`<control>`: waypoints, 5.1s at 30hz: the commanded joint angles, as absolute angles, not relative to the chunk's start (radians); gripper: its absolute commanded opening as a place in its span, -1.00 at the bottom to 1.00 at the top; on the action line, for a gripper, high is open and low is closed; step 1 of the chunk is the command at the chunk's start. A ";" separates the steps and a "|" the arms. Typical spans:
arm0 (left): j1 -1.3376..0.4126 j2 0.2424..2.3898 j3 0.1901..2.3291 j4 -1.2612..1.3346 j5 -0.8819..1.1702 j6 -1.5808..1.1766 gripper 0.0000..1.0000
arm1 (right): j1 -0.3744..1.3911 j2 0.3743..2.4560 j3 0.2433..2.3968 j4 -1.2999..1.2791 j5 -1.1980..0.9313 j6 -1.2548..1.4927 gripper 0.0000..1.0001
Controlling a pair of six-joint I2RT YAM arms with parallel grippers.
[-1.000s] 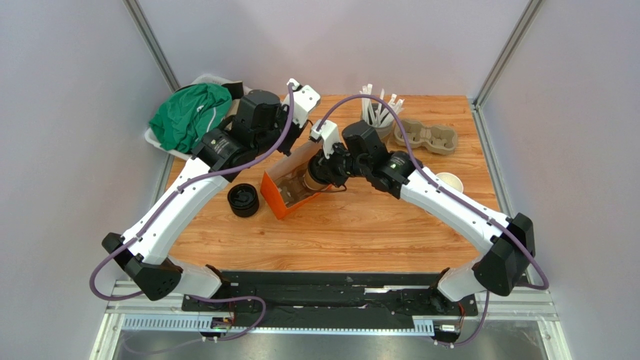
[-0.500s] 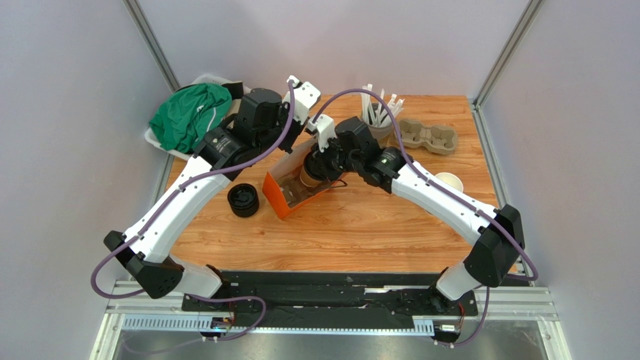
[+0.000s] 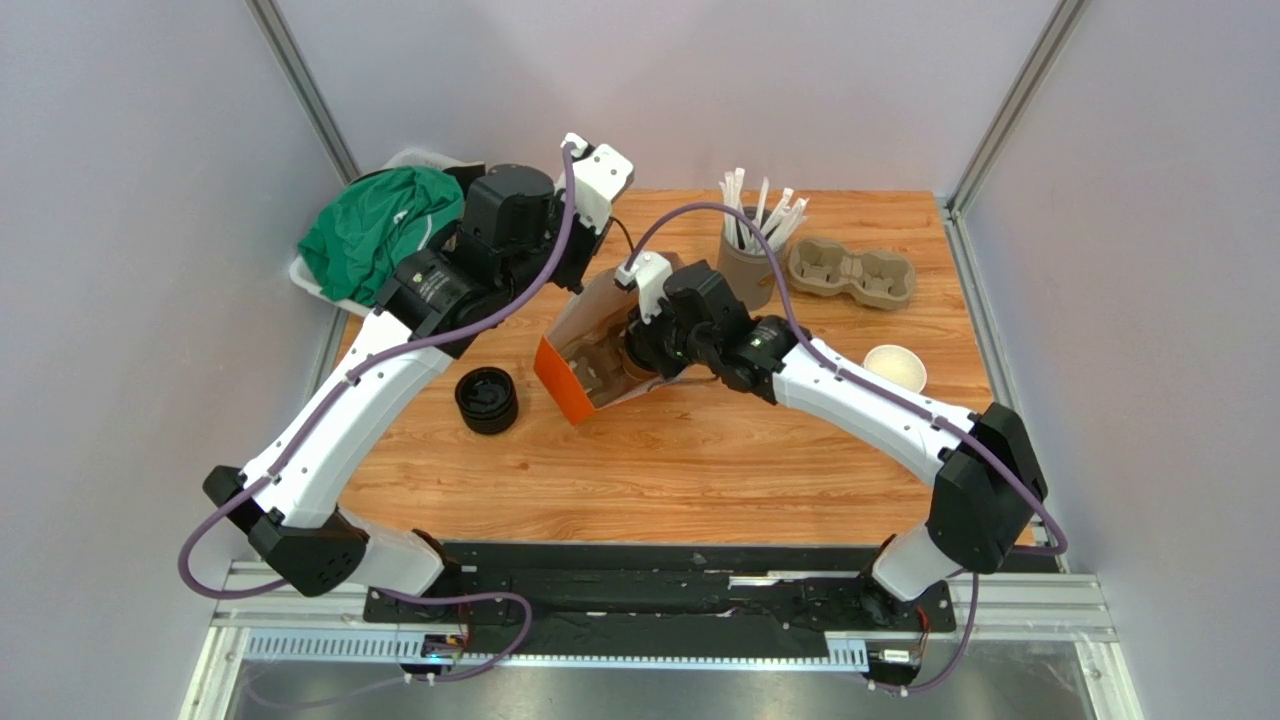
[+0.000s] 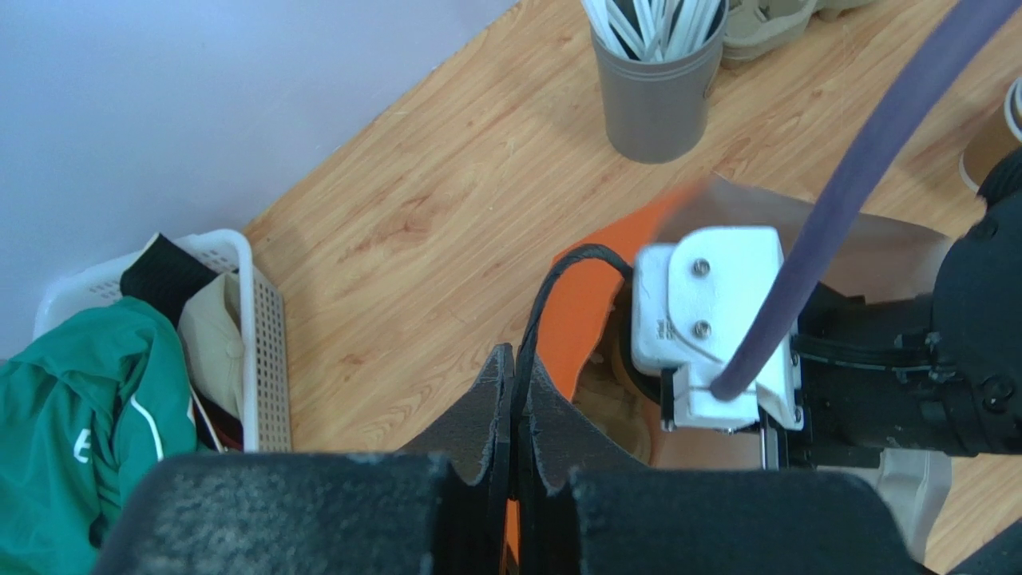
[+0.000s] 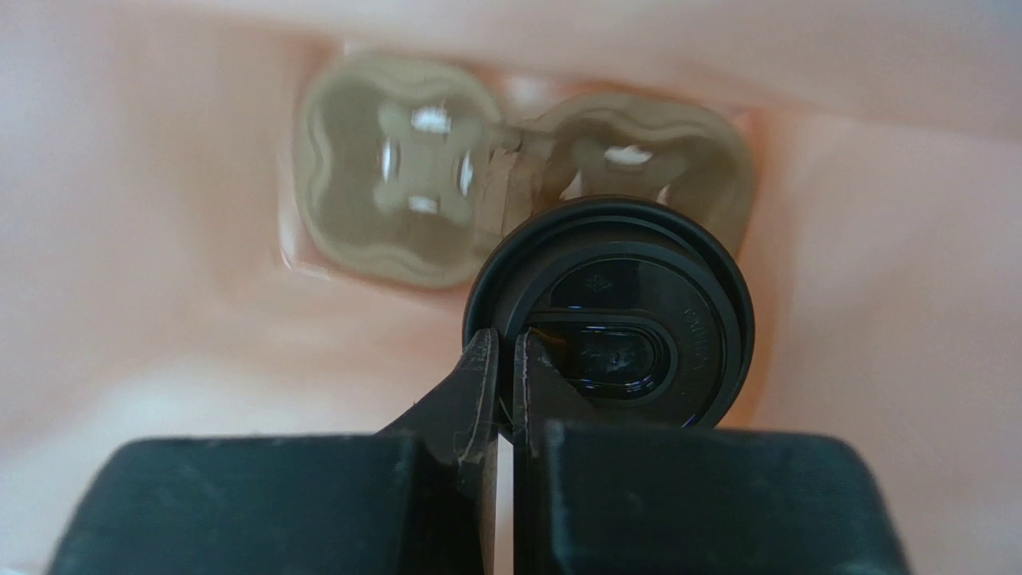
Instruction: Pack the takeout coffee
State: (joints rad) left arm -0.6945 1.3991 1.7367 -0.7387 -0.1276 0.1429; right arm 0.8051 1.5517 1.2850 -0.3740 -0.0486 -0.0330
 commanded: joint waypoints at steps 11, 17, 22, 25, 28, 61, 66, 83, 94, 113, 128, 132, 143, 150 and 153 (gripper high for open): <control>-0.707 1.364 1.740 -0.713 -0.134 0.141 -1.00 | 0.833 1.419 1.046 -0.206 0.046 -0.215 -1.00; -0.707 1.355 1.764 -0.750 0.044 0.141 -1.00 | 0.831 1.447 1.037 -0.198 0.066 -0.253 -1.00; -0.709 1.327 1.710 -0.779 0.181 0.175 -1.00 | 0.833 1.456 1.019 -0.201 0.077 -0.298 -1.00; -0.709 1.315 1.689 -0.787 0.207 0.190 -1.00 | 0.831 1.465 1.003 -0.224 0.068 -0.317 -1.00; -0.709 1.305 1.678 -0.792 0.250 0.192 -1.00 | 0.833 1.466 0.986 -0.235 0.070 -0.340 -1.00; -0.726 1.333 1.681 -0.756 0.069 0.187 -1.00 | 0.819 1.506 1.083 -0.292 -0.002 -0.394 -1.00; -0.724 1.330 1.749 -0.796 0.040 0.242 -1.00 | 0.812 1.410 1.042 -0.302 -0.066 -0.483 -1.00; -0.808 1.328 1.833 -0.974 0.172 0.478 -1.00 | 0.850 1.414 0.870 -0.008 0.150 -0.670 -1.00; -0.920 1.302 1.752 -0.991 0.061 0.546 -1.00 | 0.876 1.445 0.827 0.136 0.228 -0.732 -1.00; -0.919 1.341 1.715 -0.898 -0.058 0.509 -0.88 | 0.876 1.503 0.914 0.029 0.222 -0.701 -1.00; -0.779 1.376 1.772 -0.850 -0.071 0.457 -0.29 | 0.836 1.631 1.129 -0.135 0.169 -0.669 -1.00; -0.744 1.376 1.760 -0.818 -0.099 0.448 -0.28 | 0.821 1.669 1.192 -0.179 0.153 -0.673 -1.00; -0.624 1.427 1.767 -0.770 -0.074 0.384 -0.28 | 0.766 1.790 1.448 -0.417 0.054 -0.644 -1.00; -0.560 1.456 1.793 -0.758 -0.048 0.327 -0.28 | 0.716 1.931 1.724 -0.680 -0.058 -0.641 -1.00; -0.525 1.471 1.802 -0.746 -0.048 0.299 -0.28 | 0.704 2.008 1.842 -0.786 -0.087 -0.655 -1.00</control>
State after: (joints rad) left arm -0.5610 1.4559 1.7557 -0.7891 -0.0704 0.3668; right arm 0.7238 1.9327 1.6810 -0.6052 -0.0090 -0.6590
